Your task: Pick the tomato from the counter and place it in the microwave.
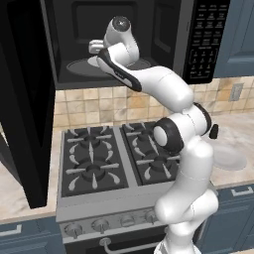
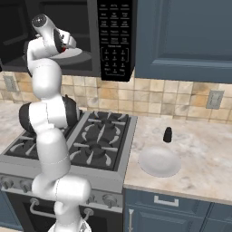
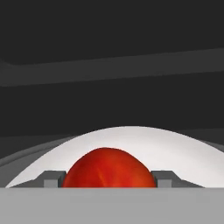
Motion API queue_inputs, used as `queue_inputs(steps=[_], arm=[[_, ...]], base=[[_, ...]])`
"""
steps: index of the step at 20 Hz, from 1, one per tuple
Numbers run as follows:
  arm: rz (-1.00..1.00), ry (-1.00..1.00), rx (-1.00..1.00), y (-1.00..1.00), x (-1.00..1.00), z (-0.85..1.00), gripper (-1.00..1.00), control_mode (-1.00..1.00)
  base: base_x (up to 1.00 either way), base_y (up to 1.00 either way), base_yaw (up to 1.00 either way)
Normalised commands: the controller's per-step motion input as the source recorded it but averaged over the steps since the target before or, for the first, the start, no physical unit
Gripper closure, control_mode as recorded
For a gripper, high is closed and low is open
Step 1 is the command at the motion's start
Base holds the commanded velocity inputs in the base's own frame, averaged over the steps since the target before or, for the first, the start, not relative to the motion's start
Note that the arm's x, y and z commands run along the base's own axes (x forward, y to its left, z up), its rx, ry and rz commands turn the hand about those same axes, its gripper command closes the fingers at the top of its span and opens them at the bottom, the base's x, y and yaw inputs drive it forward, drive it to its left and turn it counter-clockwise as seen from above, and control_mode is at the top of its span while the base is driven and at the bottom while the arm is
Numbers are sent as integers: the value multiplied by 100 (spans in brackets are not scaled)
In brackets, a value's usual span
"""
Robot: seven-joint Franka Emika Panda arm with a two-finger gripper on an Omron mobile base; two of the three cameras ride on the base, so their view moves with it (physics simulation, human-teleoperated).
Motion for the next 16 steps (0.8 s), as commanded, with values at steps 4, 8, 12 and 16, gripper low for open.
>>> queue_inputs(steps=[4, 8, 12, 16], arm=[[0, 0, -2, 0, 0, -7, -100, -100], [0, 0, -1, -4, -4, -3, -100, -100], [0, -2, 0, 0, -26, -18, -100, -100], [0, -9, 0, -8, -32, 0, -100, -100]], base=[[0, 0, 0], [0, 0, 0], [0, 0, 0], [0, 0, 0]])
